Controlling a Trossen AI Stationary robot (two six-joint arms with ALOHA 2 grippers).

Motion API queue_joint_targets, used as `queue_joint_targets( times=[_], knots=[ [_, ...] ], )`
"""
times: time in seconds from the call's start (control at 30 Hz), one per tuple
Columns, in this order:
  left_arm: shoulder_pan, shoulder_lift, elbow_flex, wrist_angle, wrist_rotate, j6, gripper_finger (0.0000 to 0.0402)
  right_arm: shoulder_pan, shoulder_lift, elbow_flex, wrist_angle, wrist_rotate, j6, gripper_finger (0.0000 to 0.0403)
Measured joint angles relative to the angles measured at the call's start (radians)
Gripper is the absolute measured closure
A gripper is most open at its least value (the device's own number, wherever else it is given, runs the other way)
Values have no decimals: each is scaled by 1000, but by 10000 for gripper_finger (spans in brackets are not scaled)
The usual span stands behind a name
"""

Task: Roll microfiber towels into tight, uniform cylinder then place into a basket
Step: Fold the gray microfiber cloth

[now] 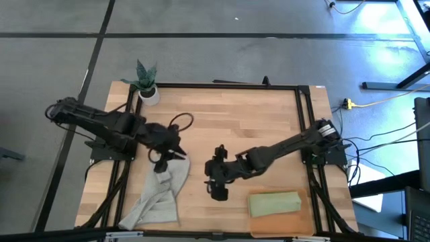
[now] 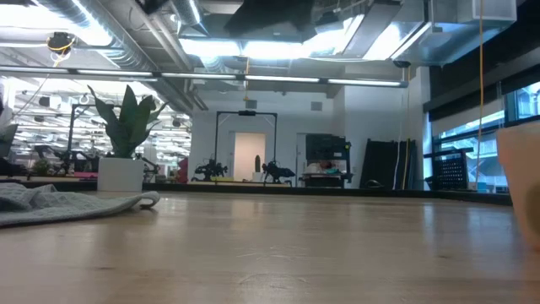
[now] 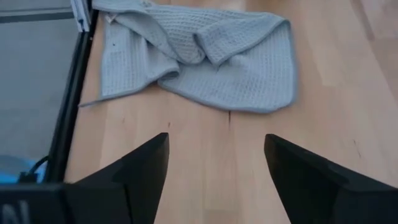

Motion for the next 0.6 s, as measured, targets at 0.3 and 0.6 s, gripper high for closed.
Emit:
queue_joint_targets(
  times=[0.3, 0.6],
  knots=[
    [-255, -78, 0, -106, -200, -342, 334, -104, 84, 0, 139, -70, -16, 138],
    [-437, -81, 0, -133, -309, -568, 334, -198, 209, 0, 336, -150, -16, 138]
  ],
)
